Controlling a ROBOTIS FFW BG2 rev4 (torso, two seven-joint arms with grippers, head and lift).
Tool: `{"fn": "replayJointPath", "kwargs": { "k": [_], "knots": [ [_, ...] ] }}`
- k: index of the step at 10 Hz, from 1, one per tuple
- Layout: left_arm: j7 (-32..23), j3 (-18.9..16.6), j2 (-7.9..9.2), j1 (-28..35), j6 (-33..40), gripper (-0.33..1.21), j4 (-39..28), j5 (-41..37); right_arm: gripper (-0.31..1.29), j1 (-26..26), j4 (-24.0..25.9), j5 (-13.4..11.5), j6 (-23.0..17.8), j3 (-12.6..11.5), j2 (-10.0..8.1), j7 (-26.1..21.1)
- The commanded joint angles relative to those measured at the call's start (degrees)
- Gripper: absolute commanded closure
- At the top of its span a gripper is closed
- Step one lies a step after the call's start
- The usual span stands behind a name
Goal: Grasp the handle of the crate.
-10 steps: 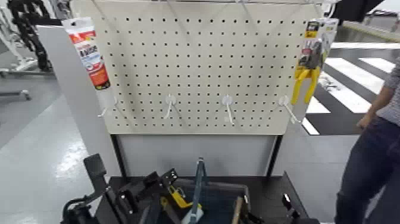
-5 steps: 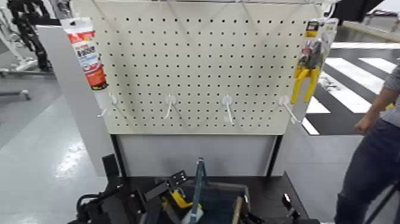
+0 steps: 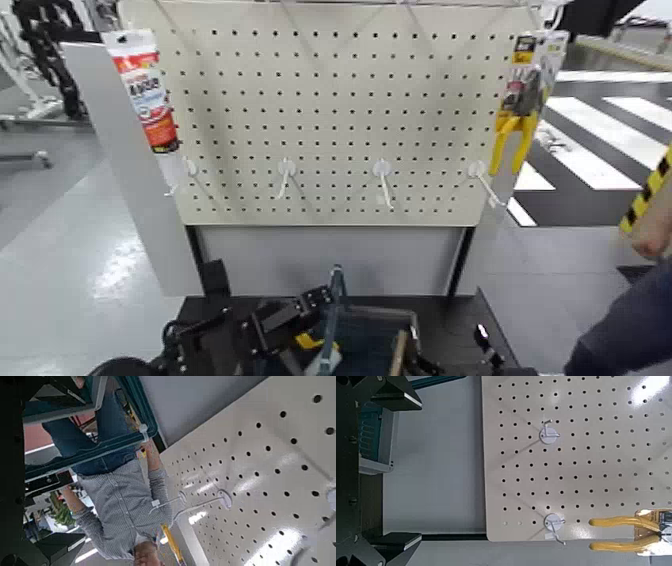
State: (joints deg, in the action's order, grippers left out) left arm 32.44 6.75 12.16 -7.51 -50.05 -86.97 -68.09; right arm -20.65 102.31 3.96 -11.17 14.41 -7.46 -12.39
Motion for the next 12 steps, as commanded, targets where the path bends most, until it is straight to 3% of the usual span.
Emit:
{"fn": "replayJointPath", "kwargs": {
  "k": [1,4,6,8,10,12],
  "knots": [
    [2.01,1.95,-0.12,-2.95,-0.49,0.11,4.7,-0.99,0.15,0.0,-0.19,0.08,-0.52,0.0,0.07,0.0],
    [4.12,4.33,-0.47,-5.59,-0.14,0.18,8.83,-2.66,0.15,0.0,-0.19,0.08,-0.69,-0.09,0.07,-0.09],
    [4.82,5.38,-0.38,-6.38,-0.14,0.34,10.06,-3.71,0.15,0.09,-0.27,0.08,-0.87,0.0,-0.01,-0.09],
    [4.73,5.91,-0.21,-6.56,-0.23,0.86,11.03,-4.68,0.15,0.17,-0.36,0.08,-1.13,0.0,-0.01,0.0],
    [4.65,6.09,-0.12,-6.47,-0.67,1.11,11.21,-4.68,0.15,0.26,-0.54,0.08,-1.31,0.09,-0.1,-0.09],
    [4.65,6.53,-0.21,-6.29,-0.84,1.19,11.73,-5.56,0.15,0.35,-0.54,0.08,-1.4,0.09,-0.1,-0.09]
  ]
}}
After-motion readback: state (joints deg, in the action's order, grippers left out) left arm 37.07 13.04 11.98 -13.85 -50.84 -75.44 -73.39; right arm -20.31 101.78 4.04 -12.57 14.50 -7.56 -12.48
